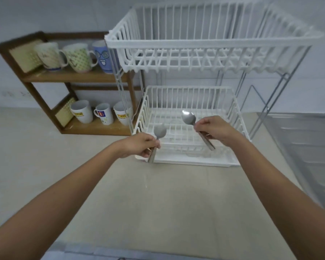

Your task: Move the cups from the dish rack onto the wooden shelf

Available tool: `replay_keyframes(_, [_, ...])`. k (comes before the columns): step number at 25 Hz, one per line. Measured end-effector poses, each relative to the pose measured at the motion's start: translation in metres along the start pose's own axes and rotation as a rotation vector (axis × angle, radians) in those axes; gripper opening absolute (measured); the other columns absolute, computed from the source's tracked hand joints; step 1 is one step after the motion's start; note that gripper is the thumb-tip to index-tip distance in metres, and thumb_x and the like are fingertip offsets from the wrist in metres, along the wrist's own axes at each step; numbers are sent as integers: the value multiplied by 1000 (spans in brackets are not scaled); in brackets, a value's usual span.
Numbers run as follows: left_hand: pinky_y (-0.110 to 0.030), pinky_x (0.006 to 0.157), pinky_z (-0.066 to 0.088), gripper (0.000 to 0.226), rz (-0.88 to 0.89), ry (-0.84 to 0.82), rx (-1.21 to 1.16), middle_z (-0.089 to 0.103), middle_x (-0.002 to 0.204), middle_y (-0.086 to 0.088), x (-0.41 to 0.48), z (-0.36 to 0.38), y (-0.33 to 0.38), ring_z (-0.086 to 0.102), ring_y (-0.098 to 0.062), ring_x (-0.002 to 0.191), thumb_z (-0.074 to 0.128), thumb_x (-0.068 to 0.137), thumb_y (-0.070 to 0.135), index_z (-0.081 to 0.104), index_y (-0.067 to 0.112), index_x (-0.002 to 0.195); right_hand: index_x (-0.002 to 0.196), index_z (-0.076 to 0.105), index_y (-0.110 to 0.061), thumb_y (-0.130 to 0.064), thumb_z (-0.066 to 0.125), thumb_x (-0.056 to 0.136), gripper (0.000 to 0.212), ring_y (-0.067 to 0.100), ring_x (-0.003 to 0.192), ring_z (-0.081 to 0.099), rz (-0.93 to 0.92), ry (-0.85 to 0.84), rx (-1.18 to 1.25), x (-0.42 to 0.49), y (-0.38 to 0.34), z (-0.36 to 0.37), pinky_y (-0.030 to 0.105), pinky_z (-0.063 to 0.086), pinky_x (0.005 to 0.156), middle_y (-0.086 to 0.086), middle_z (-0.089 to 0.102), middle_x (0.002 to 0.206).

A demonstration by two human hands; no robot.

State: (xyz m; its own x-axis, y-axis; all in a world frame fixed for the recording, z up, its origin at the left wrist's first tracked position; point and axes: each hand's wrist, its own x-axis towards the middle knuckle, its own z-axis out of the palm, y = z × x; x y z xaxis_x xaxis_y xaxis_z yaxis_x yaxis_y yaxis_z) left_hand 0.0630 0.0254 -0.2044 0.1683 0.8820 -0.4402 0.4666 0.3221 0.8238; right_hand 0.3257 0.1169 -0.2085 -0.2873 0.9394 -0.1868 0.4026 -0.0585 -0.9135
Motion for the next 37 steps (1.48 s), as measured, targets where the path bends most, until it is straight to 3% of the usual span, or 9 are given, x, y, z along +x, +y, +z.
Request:
replay_keyframes(2, [-13,50,47,23,46,101,-144,46,68,-1,27,-1,22,47,-9,56,49,98,24,65,7,95,79,72,-3,-8,72,81,6,15,56,55,21,119,61,19,0,-13,18,49,49,9,61,67])
replay_keyframes(6, [-13,49,53,20,16,261,-361,53,73,-7,79,6,41,52,-12,61,48,98,8,57,4,81,92,70,7,4,71,78,14,16,53,57,121,185,67,45,14,-20,15,52,45,11,61,66])
replay_keyframes(9, [-16,53,55,24,-47,328,-334,53,74,-9,109,15,39,53,-13,63,47,98,6,52,5,74,93,71,6,5,70,78,15,16,58,59,161,204,54,62,26,-10,21,53,52,10,62,68])
replay_keyframes(12, [-25,68,55,15,-94,380,-265,57,80,-13,135,18,34,56,-14,63,51,96,4,58,-1,84,94,70,4,3,72,77,17,20,65,62,162,214,59,83,30,3,27,55,62,14,66,78])
replay_keyframes(18, [-28,68,56,10,-186,365,-159,60,93,-22,167,30,24,58,-18,60,50,96,1,58,-3,91,85,71,-8,-5,74,75,11,29,83,69,129,247,-51,116,42,39,42,57,82,16,72,88])
replay_keyframes(26, [-40,84,57,12,-239,281,-38,64,90,-21,175,29,33,64,-26,70,56,92,1,63,-7,96,91,70,-13,-11,68,82,9,13,78,61,3,274,-286,123,46,50,17,40,69,2,71,89])
replay_keyframes(29, [-41,87,56,25,-244,286,20,67,90,-22,174,31,33,70,-33,89,59,93,11,63,-11,103,93,70,-11,-10,67,84,10,10,77,58,-19,284,-293,122,48,51,15,39,71,2,71,89])
replay_keyframes(33, [-42,82,58,21,-244,341,37,69,103,-21,173,32,33,70,-32,90,60,91,5,63,-8,107,94,70,-9,-13,64,86,10,10,77,57,-16,279,-336,119,43,48,15,39,70,4,71,93])
replay_keyframes(37, [-42,86,56,33,-192,408,225,63,113,-21,168,37,27,67,-35,99,64,85,3,52,-3,115,97,69,-10,-16,59,89,15,20,90,64,53,230,-374,106,35,49,21,43,71,6,70,100])
